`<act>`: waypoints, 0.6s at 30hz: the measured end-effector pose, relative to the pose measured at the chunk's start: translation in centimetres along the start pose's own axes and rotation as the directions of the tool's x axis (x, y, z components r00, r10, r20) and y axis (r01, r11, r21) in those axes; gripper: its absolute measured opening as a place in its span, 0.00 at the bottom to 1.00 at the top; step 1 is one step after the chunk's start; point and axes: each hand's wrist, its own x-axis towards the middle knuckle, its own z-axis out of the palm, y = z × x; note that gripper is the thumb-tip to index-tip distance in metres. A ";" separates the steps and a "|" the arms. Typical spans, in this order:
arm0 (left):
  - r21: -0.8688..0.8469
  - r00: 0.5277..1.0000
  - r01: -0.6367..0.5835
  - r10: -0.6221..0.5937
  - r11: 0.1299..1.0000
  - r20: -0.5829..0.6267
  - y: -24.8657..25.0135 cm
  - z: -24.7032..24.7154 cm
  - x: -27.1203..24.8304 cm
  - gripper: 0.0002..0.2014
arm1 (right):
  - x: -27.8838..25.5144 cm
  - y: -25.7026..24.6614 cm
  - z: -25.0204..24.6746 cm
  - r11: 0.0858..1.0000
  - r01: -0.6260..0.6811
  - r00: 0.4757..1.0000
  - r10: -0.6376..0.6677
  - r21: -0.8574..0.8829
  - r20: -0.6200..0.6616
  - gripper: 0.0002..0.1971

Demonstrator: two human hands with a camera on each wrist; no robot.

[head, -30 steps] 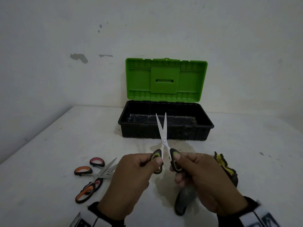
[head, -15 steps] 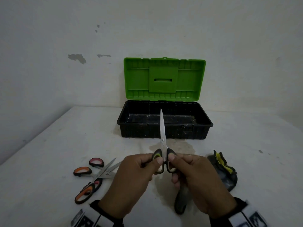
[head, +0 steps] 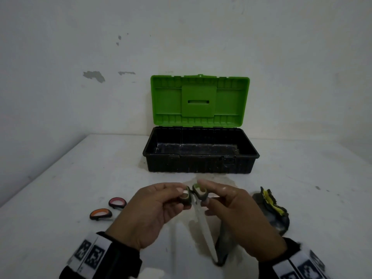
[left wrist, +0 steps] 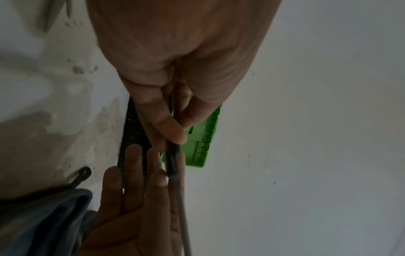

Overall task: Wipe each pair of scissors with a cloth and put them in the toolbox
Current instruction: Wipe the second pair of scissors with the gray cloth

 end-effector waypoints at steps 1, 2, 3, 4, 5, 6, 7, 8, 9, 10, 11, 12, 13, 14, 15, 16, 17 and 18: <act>-0.003 1.000 -0.021 0.021 1.000 -0.014 0.0 -0.1 0.1 0.08 | 0.0 -0.1 0.1 0.997 -0.038 0.999 0.039 0.071 -0.013 0.20; 0.002 0.999 -0.045 0.045 0.999 -0.028 0.0 -0.1 0.2 0.07 | -0.1 -0.3 0.2 0.978 -0.098 0.994 0.103 0.182 -0.023 0.20; 0.026 0.996 -0.078 0.079 0.997 -0.044 0.0 -0.2 0.3 0.07 | -0.2 -0.5 0.3 0.939 -0.169 0.984 0.180 0.300 -0.010 0.19; 0.071 0.991 -0.121 0.125 0.990 -0.057 0.1 -0.2 0.4 0.07 | -0.4 -1.0 0.3 0.891 -0.240 0.967 0.253 0.386 0.017 0.16; 0.129 0.982 -0.164 0.174 0.978 -0.067 0.1 -0.3 0.6 0.07 | -0.6 -1.3 0.2 0.854 -0.306 0.949 0.309 0.420 0.063 0.12; 0.187 0.973 -0.203 0.219 0.961 -0.070 0.2 -0.4 0.7 0.07 | -0.8 -1.7 0.1 0.833 -0.368 0.929 0.351 0.412 0.120 0.10; 0.242 0.963 -0.235 0.259 0.941 -0.071 0.2 -0.5 0.8 0.07 | -1.0 -1.8 0.0 0.827 -0.416 0.909 0.373 0.379 0.185 0.13; 0.282 0.955 -0.261 0.290 0.923 -0.065 0.3 -0.5 0.8 0.07 | -1.3 -2.0 -0.1 0.830 -0.445 0.893 0.385 0.335 0.233 0.15; 0.312 0.947 -0.283 0.315 0.907 -0.059 0.4 -0.6 0.8 0.07 | -1.4 -1.9 -0.1 0.843 -0.452 0.885 0.383 0.291 0.265 0.17; 0.326 0.941 -0.300 0.334 0.896 -0.052 0.6 -0.7 0.7 0.07 | -1.7 -1.9 -0.2 0.857 -0.446 0.883 0.376 0.257 0.280 0.16; 0.336 0.933 -0.323 0.358 0.885 -0.045 0.6 -0.8 0.8 0.07 | -1.8 -1.8 -0.2 0.871 -0.431 0.886 0.358 0.237 0.295 0.14; 0.338 0.925 -0.343 0.378 0.876 -0.041 0.8 -0.9 0.7 0.07 | -1.9 -1.7 -0.2 0.876 -0.421 0.887 0.343 0.235 0.310 0.12; 0.345 0.917 -0.363 0.398 0.865 -0.033 0.8 -1.0 0.8 0.07 | -2.0 -1.6 -0.3 0.874 -0.417 0.885 0.329 0.249 0.329 0.10; 0.348 0.911 -0.379 0.412 0.857 -0.023 0.9 -1.1 0.8 0.07 | -2.1 -1.5 -0.3 0.868 -0.423 0.880 0.324 0.261 0.348 0.08; 0.360 0.907 -0.387 0.420 0.849 -0.016 0.9 -1.2 0.8 0.07 | -2.1 -1.4 -0.3 0.864 -0.425 0.874 0.315 0.271 0.369 0.08; 0.375 0.904 -0.395 0.427 0.839 -0.004 0.9 -1.2 0.7 0.07 | -2.2 -1.4 -0.3 0.860 -0.426 0.869 0.303 0.280 0.390 0.07; 0.395 0.900 -0.403 0.435 0.825 0.010 1.0 -1.1 0.5 0.07 | -2.2 -1.4 -0.2 0.857 -0.426 0.863 0.289 0.291 0.414 0.07; 0.410 0.898 -0.407 0.439 0.816 0.017 1.0 -1.1 0.4 0.08 | -2.2 -1.4 -0.1 0.851 -0.431 0.855 0.279 0.300 0.438 0.07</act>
